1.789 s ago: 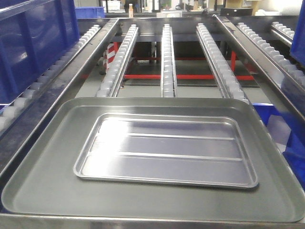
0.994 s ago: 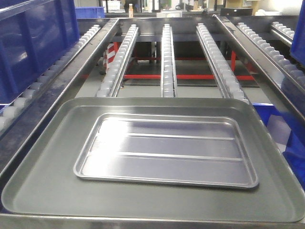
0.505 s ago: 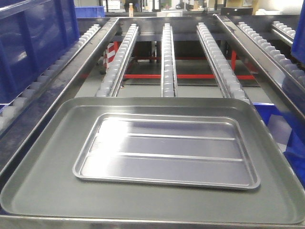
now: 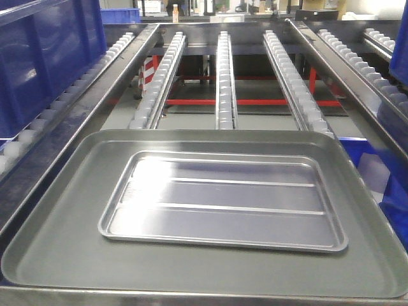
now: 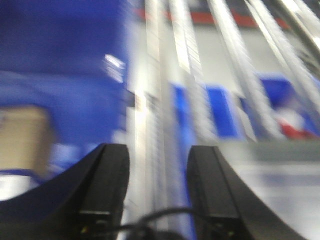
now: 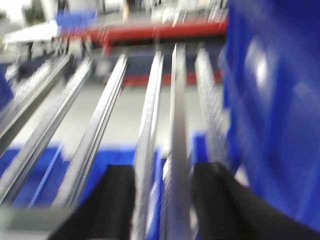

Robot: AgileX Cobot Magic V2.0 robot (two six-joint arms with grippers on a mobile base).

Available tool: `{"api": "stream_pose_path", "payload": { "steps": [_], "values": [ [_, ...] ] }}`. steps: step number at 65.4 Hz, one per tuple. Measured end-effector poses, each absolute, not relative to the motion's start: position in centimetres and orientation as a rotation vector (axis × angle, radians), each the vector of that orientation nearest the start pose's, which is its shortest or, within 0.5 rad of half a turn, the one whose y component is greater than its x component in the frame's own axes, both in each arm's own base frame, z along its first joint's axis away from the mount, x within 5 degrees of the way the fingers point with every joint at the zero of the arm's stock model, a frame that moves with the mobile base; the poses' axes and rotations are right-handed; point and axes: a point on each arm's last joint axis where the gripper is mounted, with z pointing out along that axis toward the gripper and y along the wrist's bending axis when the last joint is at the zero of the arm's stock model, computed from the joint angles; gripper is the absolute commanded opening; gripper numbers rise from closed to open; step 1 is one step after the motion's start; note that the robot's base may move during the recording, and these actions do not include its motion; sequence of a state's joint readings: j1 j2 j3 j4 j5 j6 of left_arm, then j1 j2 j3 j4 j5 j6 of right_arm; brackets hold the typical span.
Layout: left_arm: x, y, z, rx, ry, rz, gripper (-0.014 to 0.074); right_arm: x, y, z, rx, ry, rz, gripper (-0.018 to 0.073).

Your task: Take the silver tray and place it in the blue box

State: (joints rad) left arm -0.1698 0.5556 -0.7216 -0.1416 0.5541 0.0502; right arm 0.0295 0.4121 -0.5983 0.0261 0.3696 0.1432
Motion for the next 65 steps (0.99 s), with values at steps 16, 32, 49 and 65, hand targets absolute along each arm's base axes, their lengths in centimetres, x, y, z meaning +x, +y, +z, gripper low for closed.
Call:
{"api": "stream_pose_path", "payload": {
  "steps": [16,32,49,65],
  "values": [
    [12.9,-8.0,35.1,0.461,2.004,-0.489,0.0229,11.4,3.8,33.3,-0.065,1.954,0.411,0.0454],
    [14.3,-14.5,34.3,0.722,2.058,-0.634,0.0227,14.1,9.6,32.0,-0.347,2.12,0.569,0.0443],
    [19.5,-18.8,31.5,0.711,2.371,-0.479,0.0227,19.0,12.4,29.3,-0.362,2.407,0.485,0.0443],
    [23.7,-20.7,28.3,0.455,2.609,-0.238,0.0227,23.5,12.2,27.0,-0.162,2.638,0.354,0.0443]
  ]
}}
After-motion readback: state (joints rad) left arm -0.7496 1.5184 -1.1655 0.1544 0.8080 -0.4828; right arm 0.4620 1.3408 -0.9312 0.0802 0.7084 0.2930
